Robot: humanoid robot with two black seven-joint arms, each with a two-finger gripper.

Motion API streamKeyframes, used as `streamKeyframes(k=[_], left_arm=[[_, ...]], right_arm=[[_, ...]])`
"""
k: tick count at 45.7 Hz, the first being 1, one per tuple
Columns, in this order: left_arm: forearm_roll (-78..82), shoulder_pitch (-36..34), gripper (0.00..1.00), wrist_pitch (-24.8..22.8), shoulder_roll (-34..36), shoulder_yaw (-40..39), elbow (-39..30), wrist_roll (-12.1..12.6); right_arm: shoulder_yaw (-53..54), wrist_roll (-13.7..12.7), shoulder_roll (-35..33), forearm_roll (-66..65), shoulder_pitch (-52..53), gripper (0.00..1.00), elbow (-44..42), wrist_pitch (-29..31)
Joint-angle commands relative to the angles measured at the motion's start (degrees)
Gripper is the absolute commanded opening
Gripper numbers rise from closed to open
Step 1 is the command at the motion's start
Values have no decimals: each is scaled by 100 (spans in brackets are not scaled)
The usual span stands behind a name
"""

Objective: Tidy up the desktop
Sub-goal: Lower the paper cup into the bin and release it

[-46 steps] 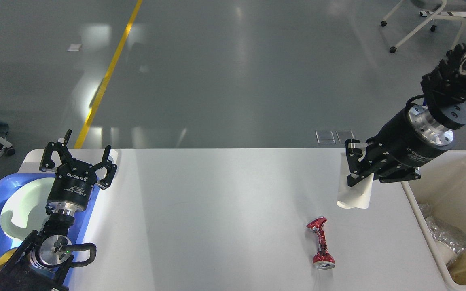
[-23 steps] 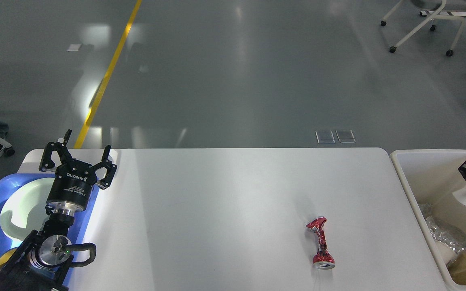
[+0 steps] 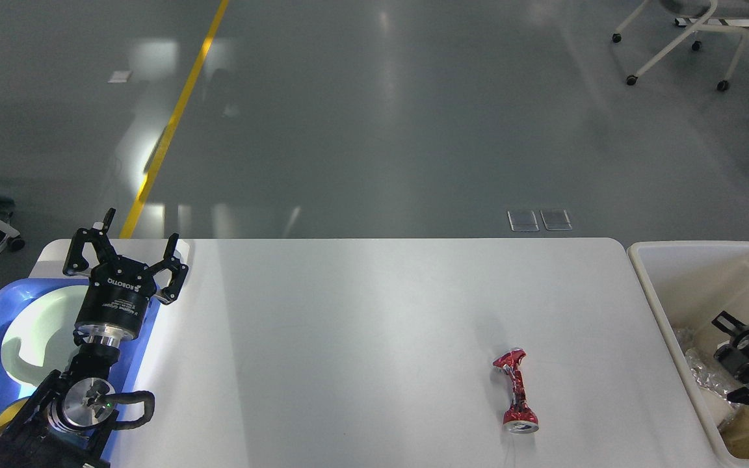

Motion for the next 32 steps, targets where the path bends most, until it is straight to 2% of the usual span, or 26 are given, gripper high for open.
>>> streamKeyframes(k=[1,14,17,20,21,32], left_arm=[[0,-9,97,0,0,0,1,0],[0,0,97,0,0,0,1,0],[0,0,97,0,0,0,1,0],[0,0,97,0,0,0,1,0],[0,0,97,0,0,0,1,0],[0,0,97,0,0,0,1,0]], right_arm=[[91,-2,70,4,-218,0,-79,-99],[30,-11,105,-5,-367,1,-79,-205],[3,-11,105,-75,-367,48,-79,-213],[3,-11,96,-67,-358,90,-79,-301],[12,-11,96,-67,-358,100,-79,-354],[30,-20,96,-67,-402,100,-70,-592]])
